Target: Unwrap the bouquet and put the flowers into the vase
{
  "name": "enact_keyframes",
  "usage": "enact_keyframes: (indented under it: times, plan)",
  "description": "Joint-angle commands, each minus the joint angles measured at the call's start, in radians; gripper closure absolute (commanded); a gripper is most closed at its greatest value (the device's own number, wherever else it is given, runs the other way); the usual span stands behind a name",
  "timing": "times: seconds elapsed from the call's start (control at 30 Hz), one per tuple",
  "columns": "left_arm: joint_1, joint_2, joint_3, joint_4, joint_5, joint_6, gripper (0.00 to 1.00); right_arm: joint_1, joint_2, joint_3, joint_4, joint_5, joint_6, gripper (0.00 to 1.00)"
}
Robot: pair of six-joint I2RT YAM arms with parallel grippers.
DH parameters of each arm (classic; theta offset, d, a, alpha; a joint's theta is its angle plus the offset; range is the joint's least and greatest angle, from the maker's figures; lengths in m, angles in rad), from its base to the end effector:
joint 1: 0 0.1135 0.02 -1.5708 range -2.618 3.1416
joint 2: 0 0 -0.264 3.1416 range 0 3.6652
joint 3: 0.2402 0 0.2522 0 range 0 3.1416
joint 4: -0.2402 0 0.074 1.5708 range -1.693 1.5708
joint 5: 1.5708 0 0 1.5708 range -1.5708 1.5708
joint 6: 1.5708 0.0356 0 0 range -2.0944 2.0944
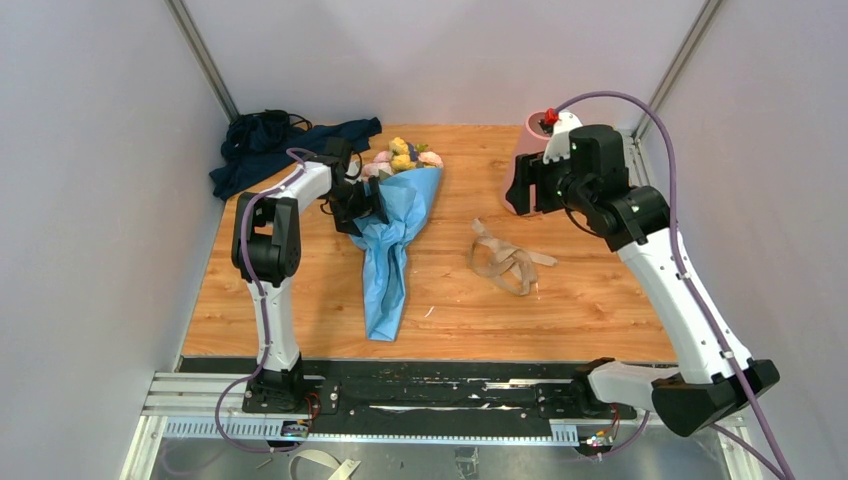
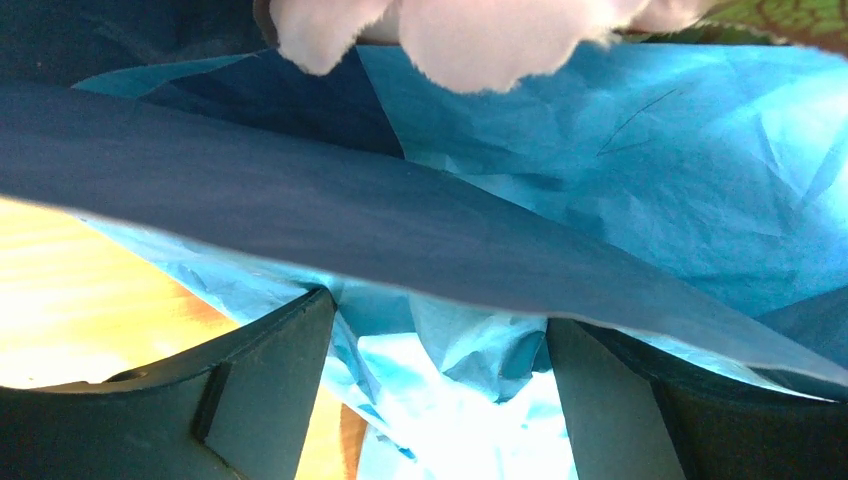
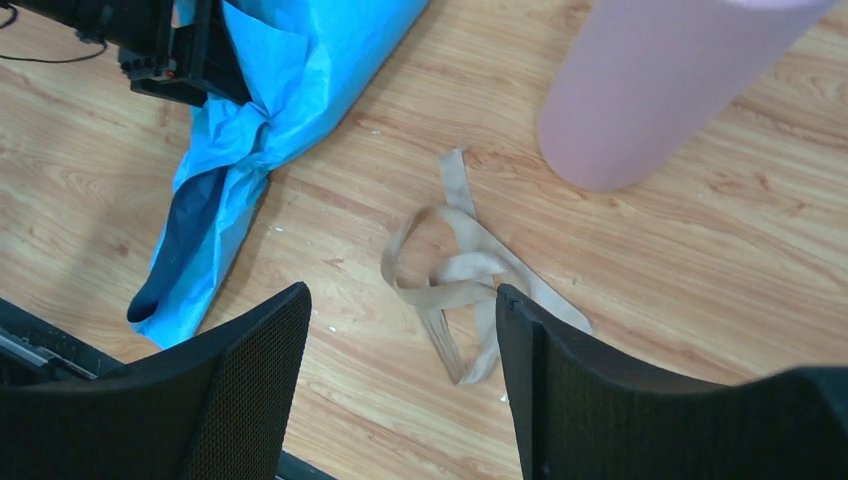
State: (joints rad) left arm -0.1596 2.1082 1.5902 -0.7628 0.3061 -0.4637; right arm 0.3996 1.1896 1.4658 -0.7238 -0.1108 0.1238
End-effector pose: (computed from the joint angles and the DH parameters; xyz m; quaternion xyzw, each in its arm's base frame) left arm 0.4214 -0.0787 0.1677 -0.1263 0.9700 -0.1874 0.0897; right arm 0.2193 0.0969 0.4357 -0.1454 0.8330 0.1828 0.5015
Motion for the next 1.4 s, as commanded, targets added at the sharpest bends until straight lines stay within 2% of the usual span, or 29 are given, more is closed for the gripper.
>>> enact_keyframes:
  times: [0.0,0.2,0.4,0.5,0.8,0.9,1.1,1.27,1.37]
  plan:
    - [-0.001,-0.038,-0.011,-0.045,-0.046,0.009,0.11,0.059,0.057,0.068,0.039,0.010,-0.014,0.28]
    - [-0.001,-0.124,0.043,-0.059,0.020,-0.008,0.11,0.189,0.250,0.106,0.146,0.010,0.000,0.28]
    - [-0.001,-0.241,0.120,-0.101,0.006,0.000,0.09,0.220,0.442,0.115,0.297,-0.070,0.067,0.29]
    - [-0.005,-0.312,0.113,-0.104,-0.019,0.008,0.10,0.219,0.544,0.173,0.295,-0.072,0.066,0.30]
    - [-0.017,-0.494,0.051,-0.122,-0.178,0.041,0.10,0.229,0.793,0.372,0.319,-0.249,0.091,0.32]
    - [-0.017,-0.534,0.056,-0.122,-0.179,0.039,0.11,0.245,0.866,0.425,0.308,-0.268,0.085,0.35]
    - [-0.017,-0.562,0.086,-0.136,-0.205,0.053,0.11,0.285,0.969,0.528,0.290,-0.325,0.088,0.49]
    - [-0.017,-0.565,0.072,-0.141,-0.208,0.052,0.11,0.309,1.015,0.620,0.258,-0.359,0.089,0.59]
    - [-0.017,-0.568,0.071,-0.141,-0.214,0.055,0.11,0.323,1.024,0.668,0.257,-0.390,0.108,0.62]
